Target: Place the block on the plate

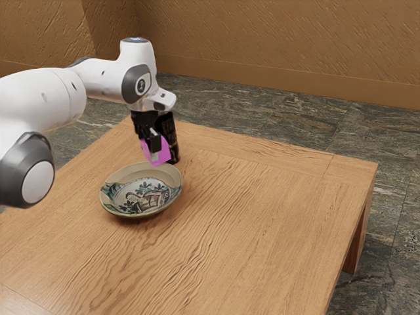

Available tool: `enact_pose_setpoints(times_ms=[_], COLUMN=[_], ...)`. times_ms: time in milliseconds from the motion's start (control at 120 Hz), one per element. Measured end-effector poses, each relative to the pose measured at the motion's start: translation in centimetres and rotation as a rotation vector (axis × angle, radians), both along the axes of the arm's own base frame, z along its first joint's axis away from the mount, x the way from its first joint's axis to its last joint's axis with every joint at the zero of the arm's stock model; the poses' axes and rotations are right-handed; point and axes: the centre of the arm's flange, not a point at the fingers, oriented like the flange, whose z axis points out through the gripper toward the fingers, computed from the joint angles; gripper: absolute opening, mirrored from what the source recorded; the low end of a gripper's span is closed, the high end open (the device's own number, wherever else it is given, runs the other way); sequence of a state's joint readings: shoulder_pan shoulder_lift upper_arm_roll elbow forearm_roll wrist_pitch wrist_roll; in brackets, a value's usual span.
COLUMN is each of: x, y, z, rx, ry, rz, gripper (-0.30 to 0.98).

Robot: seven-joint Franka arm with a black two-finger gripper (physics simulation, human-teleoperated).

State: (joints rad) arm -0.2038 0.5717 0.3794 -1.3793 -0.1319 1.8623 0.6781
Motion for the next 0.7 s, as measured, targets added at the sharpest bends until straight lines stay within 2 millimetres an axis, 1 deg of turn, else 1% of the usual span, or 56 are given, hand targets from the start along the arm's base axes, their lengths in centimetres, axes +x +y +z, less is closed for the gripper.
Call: enact_pose_setpoints(times_ms=[50,142,233,300,392,517,700], x=[-0.3,-0.7,-1.0,-1.3,-1.9,-2.6,-3.0], y=[1.3,3.1,3.9,4.1,4.5,5.2,5.8], z=[-0.2,-0.1,-0.4,-1.5,-3.6,-5.8,-7.6], rx=[-0.007,-0.017,-0.029,-0.040,-0.058,-0.073,-0.077], ry=[0.005,0.002,0.005,0.017,0.037,0.050,0.049], rz=[0.015,0.028,0.025,0.020,0.020,0.021,0.012], gripper=[0.40,0.40,0.41,0.41,0.41,0.41,0.40])
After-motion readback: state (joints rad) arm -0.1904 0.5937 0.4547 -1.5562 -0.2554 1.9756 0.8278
